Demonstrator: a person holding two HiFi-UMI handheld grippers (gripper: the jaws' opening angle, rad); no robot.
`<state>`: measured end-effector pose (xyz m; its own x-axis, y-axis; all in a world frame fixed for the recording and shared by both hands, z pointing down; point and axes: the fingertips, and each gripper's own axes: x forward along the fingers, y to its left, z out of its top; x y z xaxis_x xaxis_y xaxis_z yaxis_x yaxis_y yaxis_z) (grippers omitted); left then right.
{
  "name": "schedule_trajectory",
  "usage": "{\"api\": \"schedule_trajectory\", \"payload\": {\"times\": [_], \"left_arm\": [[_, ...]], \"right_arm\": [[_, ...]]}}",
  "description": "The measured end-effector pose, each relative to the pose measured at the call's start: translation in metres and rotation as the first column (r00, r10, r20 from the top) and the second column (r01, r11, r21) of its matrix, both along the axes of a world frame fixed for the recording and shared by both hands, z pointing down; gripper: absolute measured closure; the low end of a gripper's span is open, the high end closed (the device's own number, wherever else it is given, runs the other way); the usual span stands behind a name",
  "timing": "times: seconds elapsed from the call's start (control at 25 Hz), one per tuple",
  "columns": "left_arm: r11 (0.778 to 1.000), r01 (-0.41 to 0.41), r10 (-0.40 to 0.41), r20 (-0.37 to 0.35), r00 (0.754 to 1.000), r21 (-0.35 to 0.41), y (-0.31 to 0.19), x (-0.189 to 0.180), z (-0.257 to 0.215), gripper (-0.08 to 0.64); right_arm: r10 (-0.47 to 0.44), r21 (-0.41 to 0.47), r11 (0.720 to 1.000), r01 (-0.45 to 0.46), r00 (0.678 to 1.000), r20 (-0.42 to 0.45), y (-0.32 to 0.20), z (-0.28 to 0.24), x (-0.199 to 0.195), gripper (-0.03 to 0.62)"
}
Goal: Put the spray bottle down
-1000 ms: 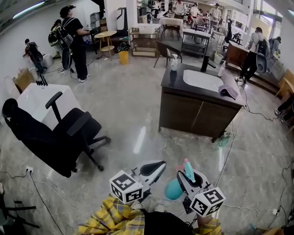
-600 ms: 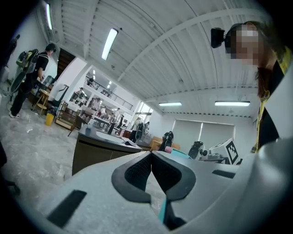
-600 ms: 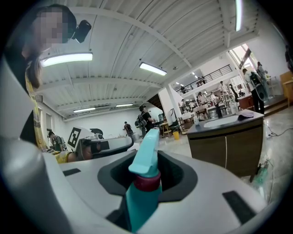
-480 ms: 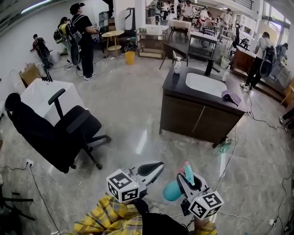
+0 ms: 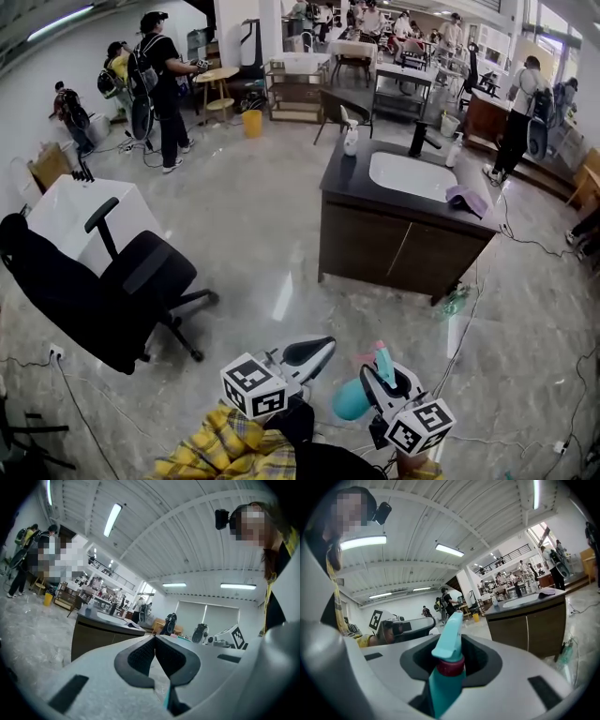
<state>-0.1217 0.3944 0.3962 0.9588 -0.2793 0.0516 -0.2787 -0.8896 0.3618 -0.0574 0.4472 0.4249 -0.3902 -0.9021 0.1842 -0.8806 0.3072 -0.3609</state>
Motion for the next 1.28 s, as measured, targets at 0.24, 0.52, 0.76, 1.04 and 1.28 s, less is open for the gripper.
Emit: {"api": "schedule_trajectory", "payload": {"times": [0.24,0.52,0.76,1.04,1.28], "left_arm": [[0.998,-0.067,0.067,-0.018,0.998,-0.004,-0.044,0.021,0.002,0.555],[0.994,-0.104,0.104,-0.025,0.994,-0.022,-0.095,0.022,0.004,0.554],[0.992,-0.118,0.117,-0.023,0.993,-0.035,-0.141,0.013,0.010,0.555],[0.993,-0.115,0.113,-0.036,0.993,-0.039,-0.187,-0.008,0.011,0.555],[0.989,-0.125,0.122,-0.038,0.992,-0.078,-0.202,-0.005,0.024,0.554]], "right_arm": [[0.040,0.003,0.999,-0.040,0.999,-0.030,-0.046,-0.001,0.011,0.476],[0.049,-0.007,0.999,-0.049,0.998,-0.039,-0.103,-0.004,0.004,0.477],[0.050,-0.031,0.998,-0.051,0.998,-0.035,-0.149,0.001,-0.004,0.476],[0.074,-0.032,0.997,-0.076,0.996,-0.049,-0.196,-0.003,-0.012,0.476],[0.088,-0.053,0.994,-0.091,0.995,-0.053,-0.212,0.001,-0.005,0.476]]}}
